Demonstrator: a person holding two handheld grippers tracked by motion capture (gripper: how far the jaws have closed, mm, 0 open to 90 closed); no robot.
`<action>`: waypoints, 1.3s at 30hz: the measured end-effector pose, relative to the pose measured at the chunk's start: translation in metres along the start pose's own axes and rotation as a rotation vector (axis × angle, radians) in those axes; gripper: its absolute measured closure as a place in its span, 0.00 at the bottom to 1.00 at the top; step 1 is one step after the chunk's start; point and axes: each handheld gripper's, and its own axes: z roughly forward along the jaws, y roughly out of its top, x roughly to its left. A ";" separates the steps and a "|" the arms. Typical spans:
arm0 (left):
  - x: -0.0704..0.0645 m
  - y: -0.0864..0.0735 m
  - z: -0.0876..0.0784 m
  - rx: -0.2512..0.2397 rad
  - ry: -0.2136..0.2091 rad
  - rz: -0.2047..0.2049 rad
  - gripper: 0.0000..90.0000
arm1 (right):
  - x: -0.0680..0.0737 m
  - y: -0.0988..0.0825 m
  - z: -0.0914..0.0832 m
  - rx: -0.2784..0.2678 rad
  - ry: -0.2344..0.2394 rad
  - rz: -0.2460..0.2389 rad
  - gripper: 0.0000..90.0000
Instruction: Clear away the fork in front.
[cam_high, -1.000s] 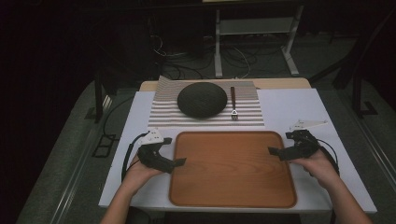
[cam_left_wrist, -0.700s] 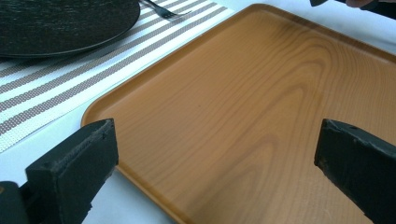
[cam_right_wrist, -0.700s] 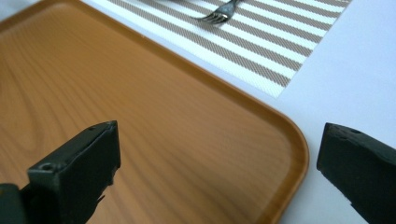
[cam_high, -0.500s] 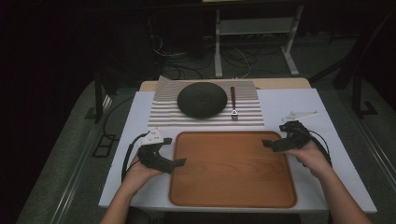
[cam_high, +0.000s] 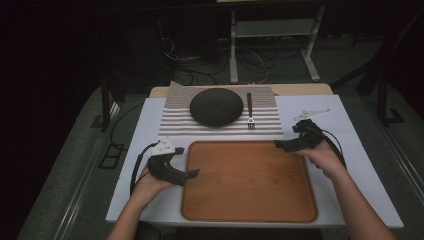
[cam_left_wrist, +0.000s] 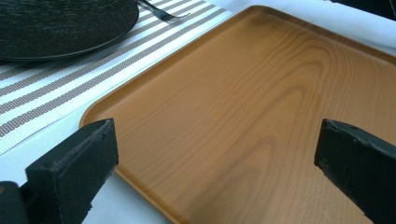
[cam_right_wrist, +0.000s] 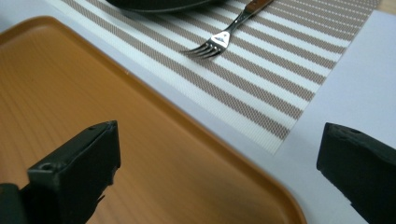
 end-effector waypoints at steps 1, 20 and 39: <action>0.000 0.000 0.000 0.001 0.001 -0.002 0.00 | -0.001 0.002 0.001 0.000 0.001 0.000 0.00; 0.001 -0.001 0.002 0.015 0.007 0.002 0.00 | -0.011 0.032 0.023 0.013 -0.007 0.005 0.00; 0.002 -0.001 0.003 0.020 0.020 0.005 0.00 | -0.018 0.073 0.047 0.041 -0.040 -0.006 0.01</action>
